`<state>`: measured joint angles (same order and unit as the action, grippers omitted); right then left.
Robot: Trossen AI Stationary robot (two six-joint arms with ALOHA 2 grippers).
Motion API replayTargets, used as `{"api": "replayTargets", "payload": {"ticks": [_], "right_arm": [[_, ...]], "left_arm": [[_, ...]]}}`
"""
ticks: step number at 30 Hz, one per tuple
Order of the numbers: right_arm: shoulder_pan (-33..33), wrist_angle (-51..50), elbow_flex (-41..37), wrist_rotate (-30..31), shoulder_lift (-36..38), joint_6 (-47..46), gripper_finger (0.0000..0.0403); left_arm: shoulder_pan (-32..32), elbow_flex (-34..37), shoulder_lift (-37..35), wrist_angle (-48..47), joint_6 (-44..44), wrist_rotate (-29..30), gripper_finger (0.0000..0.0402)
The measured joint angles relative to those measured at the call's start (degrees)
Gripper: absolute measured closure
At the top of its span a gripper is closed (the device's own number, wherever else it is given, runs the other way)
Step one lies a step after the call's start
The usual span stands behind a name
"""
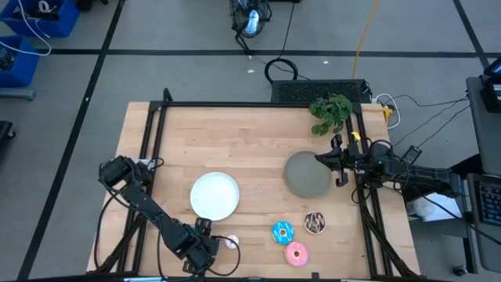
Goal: Pick & Place donuts
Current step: Put the small orange donut on the white plate
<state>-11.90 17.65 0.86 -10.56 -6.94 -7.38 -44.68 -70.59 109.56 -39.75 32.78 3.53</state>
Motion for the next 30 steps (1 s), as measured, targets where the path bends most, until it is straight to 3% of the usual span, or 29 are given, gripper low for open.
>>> {"api": "replayTargets", "payload": {"ticks": [12,25,30], "right_arm": [[0.0,-0.4,0.0,0.0,-0.1,0.1,0.0403],[0.0,-0.4,0.0,0.0,-0.1,0.5,0.0403],[0.0,-0.4,0.0,0.0,-0.1,0.5,0.0403]], "left_arm": [[-0.6,0.0,0.0,0.1,-1.4,1.6,0.0098],[-1.6,4.1,-0.3,6.6,0.2,2.2,0.0099],[-1.6,4.1,-0.3,6.6,0.1,2.1,0.0120]]}}
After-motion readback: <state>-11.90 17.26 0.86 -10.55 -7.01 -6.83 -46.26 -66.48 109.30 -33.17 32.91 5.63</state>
